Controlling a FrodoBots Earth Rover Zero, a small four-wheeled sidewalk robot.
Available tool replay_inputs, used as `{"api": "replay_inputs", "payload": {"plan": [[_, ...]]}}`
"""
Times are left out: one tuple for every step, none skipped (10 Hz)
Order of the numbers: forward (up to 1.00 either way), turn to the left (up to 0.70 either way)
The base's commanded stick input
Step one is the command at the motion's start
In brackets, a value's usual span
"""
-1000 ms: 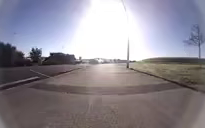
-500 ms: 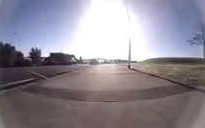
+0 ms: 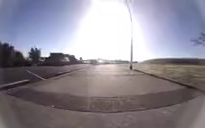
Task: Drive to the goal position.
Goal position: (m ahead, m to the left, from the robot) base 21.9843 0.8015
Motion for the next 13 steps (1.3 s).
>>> {"api": "replay_inputs", "payload": {"plan": [[0.70,0.00],[0.70,0.00],[0.70,0.00],[0.70,0.00],[0.70,0.00],[0.70,0.00],[0.70,0.00],[0.70,0.00],[0.70,0.00],[0.70,0.00],[0.70,-0.15],[0.70,-0.35],[0.70,-0.35]]}}
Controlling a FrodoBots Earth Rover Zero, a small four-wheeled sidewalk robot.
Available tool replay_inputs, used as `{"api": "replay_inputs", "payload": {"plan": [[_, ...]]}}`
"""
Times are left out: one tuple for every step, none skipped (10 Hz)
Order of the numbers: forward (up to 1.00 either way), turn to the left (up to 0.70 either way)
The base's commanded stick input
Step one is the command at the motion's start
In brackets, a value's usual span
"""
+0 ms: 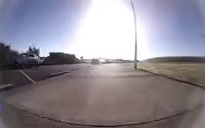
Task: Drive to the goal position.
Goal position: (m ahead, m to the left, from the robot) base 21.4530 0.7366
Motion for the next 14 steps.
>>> {"api": "replay_inputs", "payload": {"plan": [[0.70,-0.35],[0.70,-0.28],[0.70,-0.03],[0.70,0.00],[0.70,0.00],[0.70,0.00],[0.70,0.00],[0.70,0.00],[0.70,0.00],[0.70,0.00],[0.70,0.00],[0.70,0.00],[0.70,0.00],[0.70,0.00]]}}
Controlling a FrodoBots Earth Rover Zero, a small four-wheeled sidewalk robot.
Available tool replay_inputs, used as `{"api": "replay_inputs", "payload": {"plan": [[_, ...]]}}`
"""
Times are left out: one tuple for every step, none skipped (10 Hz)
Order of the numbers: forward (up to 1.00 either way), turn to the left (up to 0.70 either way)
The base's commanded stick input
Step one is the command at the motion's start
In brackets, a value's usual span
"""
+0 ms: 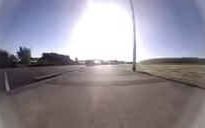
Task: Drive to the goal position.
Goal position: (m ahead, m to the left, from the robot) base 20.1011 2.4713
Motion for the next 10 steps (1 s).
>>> {"api": "replay_inputs", "payload": {"plan": [[0.70,0.00],[0.70,0.00],[0.70,0.00],[0.70,0.00],[0.70,0.00],[0.70,0.00],[0.70,0.00],[0.70,0.00],[0.70,0.00],[0.70,0.00]]}}
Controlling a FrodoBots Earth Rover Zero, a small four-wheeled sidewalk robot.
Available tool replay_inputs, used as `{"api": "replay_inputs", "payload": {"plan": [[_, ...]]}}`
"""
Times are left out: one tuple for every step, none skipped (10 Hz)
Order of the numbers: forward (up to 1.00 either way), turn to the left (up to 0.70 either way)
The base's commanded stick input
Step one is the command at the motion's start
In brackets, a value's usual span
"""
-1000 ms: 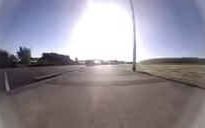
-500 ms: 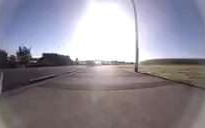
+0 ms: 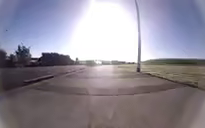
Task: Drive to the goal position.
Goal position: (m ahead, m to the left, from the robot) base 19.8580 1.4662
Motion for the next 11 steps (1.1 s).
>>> {"api": "replay_inputs", "payload": {"plan": [[0.70,0.00],[0.70,0.00],[0.70,0.00],[0.70,0.00],[0.70,0.00],[0.70,0.00],[0.70,0.00],[0.70,0.00],[0.70,0.00],[0.70,0.00],[0.70,0.00]]}}
